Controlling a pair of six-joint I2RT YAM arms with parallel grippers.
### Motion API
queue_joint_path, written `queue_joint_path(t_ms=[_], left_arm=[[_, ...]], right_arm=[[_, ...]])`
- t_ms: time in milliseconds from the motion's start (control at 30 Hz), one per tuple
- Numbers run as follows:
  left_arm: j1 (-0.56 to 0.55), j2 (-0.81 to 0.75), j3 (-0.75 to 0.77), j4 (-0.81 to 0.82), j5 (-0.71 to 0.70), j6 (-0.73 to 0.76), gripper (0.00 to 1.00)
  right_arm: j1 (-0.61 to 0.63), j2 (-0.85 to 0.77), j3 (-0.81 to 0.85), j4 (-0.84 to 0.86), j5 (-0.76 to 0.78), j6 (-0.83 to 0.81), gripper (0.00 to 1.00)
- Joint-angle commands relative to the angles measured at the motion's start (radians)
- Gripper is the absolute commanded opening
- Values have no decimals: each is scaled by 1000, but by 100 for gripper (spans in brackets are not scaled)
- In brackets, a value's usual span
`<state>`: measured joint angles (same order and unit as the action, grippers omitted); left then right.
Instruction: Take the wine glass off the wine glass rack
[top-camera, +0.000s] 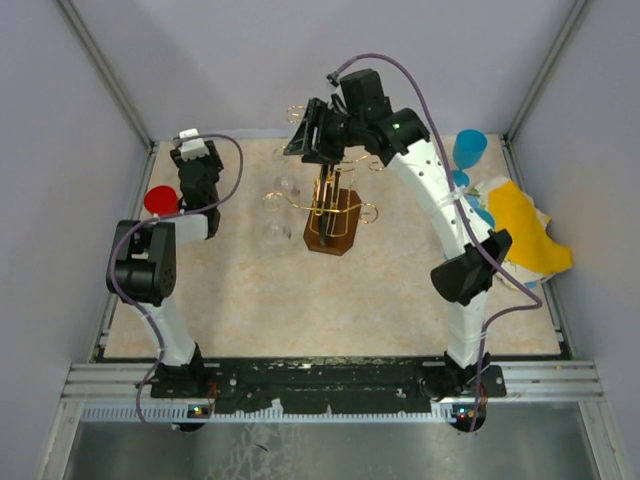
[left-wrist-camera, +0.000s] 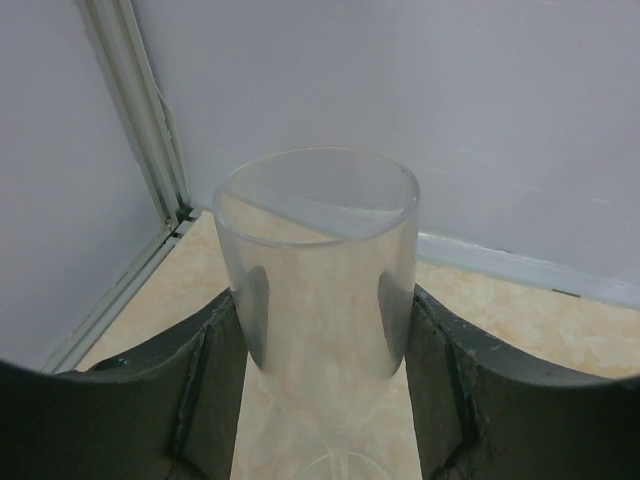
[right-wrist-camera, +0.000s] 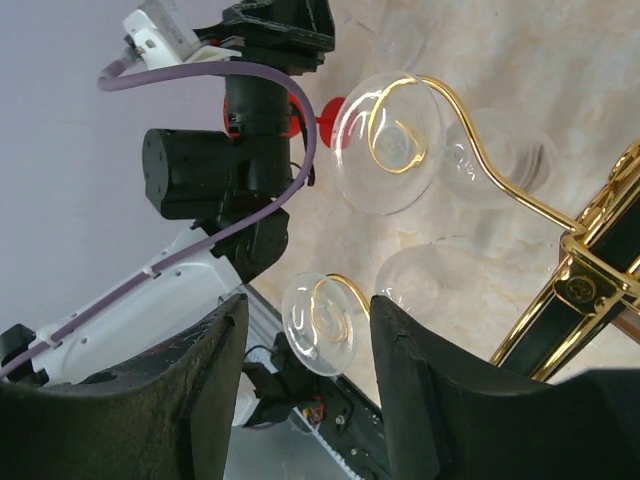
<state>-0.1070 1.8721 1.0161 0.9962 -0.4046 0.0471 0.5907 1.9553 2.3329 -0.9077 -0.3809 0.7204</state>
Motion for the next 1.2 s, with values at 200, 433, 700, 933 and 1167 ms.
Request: queue_joint_path(t_ms=[200,433,700,933,1167], left_arm=[[-9,22,-62,193,-19,34,53],[-35,62,-95,343,-66,133,72],[-40,74,-120,370,-61,113,74],[-40,74,-113,347,-40,73,77],[-40,69,-108,332,-27,54,77]], right_arm=[[4,3,-20,95,20,81,52],[16,29,-45,109,46,104,52],[35,74,-27,117,88,122,52],[43,111,-12,103,136,122,52],[44,107,-43,143,168,135,46]])
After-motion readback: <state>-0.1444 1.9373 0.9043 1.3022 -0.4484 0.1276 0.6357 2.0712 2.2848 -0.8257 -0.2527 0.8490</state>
